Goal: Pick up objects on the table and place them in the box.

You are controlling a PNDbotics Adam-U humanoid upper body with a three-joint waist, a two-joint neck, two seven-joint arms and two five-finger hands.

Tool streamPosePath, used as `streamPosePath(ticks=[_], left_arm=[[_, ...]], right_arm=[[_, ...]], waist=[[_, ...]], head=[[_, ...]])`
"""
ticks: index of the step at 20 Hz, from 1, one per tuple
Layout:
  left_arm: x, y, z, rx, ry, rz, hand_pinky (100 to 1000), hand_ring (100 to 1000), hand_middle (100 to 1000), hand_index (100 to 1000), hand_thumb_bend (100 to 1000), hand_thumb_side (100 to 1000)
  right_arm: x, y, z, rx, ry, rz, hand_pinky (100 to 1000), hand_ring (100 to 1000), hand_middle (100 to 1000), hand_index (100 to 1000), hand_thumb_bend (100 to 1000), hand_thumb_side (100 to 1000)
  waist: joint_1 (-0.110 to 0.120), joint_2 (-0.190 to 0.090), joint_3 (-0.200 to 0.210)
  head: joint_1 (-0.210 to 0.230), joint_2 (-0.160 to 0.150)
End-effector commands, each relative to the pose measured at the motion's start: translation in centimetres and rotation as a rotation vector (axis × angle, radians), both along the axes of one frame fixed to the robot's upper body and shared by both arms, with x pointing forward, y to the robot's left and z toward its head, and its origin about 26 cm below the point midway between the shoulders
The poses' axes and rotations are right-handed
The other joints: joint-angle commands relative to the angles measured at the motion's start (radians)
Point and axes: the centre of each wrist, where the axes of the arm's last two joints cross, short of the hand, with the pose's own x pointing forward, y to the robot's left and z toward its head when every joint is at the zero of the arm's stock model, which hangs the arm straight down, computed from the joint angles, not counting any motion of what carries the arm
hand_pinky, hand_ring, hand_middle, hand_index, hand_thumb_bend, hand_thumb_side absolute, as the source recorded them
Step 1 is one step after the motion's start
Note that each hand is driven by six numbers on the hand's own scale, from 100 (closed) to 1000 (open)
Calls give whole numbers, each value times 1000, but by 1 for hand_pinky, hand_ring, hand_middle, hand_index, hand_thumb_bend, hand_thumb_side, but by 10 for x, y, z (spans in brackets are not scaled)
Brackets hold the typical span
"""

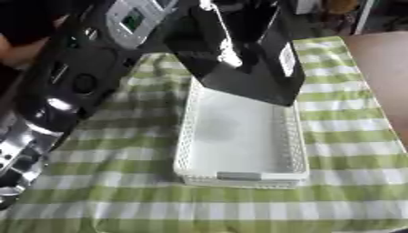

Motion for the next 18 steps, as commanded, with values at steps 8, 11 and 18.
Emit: streamPosePath(ticks=[8, 11, 18], left_arm=[[5, 5, -12, 245, -28, -78, 427, 434, 522, 589, 791, 502], [7, 8, -17, 296, -41, -76, 722, 770, 791, 823, 970, 557], [6, 18, -2, 323, -119, -39, 933, 994, 984, 991, 1000, 565]], right_arm=[[2, 0, 7, -8, -21, 8, 760, 827, 856, 971, 100, 689], [2, 0, 7, -8, -21, 7, 760, 827, 856, 972, 100, 689], [1, -1, 7, -6, -19, 5, 760, 828, 857, 972, 100, 689]], waist=[[-5, -8, 2], [-5, -8, 3], [-7, -9, 9]], head=[[11, -2], [10, -1], [10, 6]])
